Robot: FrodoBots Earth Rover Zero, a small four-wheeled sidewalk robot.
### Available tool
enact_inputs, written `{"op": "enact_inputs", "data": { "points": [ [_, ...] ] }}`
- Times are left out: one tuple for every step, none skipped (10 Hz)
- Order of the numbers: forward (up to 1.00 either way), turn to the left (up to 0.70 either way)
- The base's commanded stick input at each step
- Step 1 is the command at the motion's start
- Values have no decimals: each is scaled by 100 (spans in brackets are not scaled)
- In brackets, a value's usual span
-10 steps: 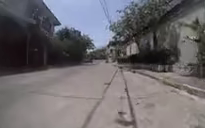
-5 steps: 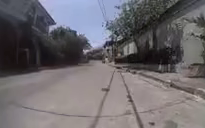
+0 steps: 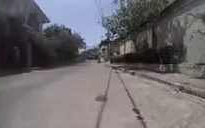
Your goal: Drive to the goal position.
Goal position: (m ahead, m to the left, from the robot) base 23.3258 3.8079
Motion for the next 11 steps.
{"op": "enact_inputs", "data": {
  "points": [
    [100,0],
    [100,0],
    [100,0],
    [100,0],
    [100,0],
    [100,0],
    [100,0],
    [100,0],
    [100,0],
    [100,0],
    [100,0]
  ]
}}
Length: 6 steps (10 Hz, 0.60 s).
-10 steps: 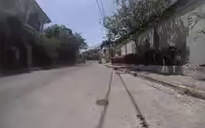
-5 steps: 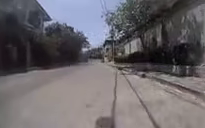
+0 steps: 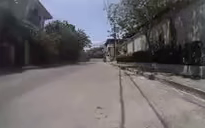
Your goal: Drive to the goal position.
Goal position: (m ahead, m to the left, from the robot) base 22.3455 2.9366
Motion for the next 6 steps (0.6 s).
{"op": "enact_inputs", "data": {
  "points": [
    [100,0],
    [100,0],
    [100,0],
    [100,0],
    [100,0],
    [100,0]
  ]
}}
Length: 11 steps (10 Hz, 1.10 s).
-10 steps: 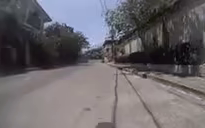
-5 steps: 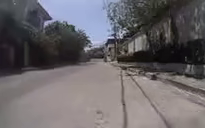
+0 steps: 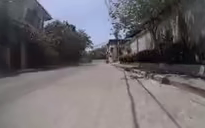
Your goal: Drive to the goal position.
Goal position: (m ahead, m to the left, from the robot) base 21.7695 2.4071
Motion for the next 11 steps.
{"op": "enact_inputs", "data": {
  "points": [
    [100,0],
    [100,0],
    [100,0],
    [100,0],
    [100,0],
    [100,0],
    [100,0],
    [100,0],
    [100,0],
    [100,0],
    [100,0]
  ]
}}
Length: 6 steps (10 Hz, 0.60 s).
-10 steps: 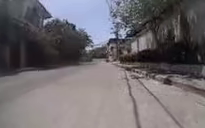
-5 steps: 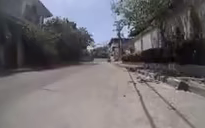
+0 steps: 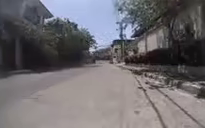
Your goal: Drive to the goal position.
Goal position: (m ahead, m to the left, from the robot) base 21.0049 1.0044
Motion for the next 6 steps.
{"op": "enact_inputs", "data": {
  "points": [
    [100,0],
    [100,0],
    [100,0],
    [100,0],
    [100,0],
    [100,0]
  ]
}}
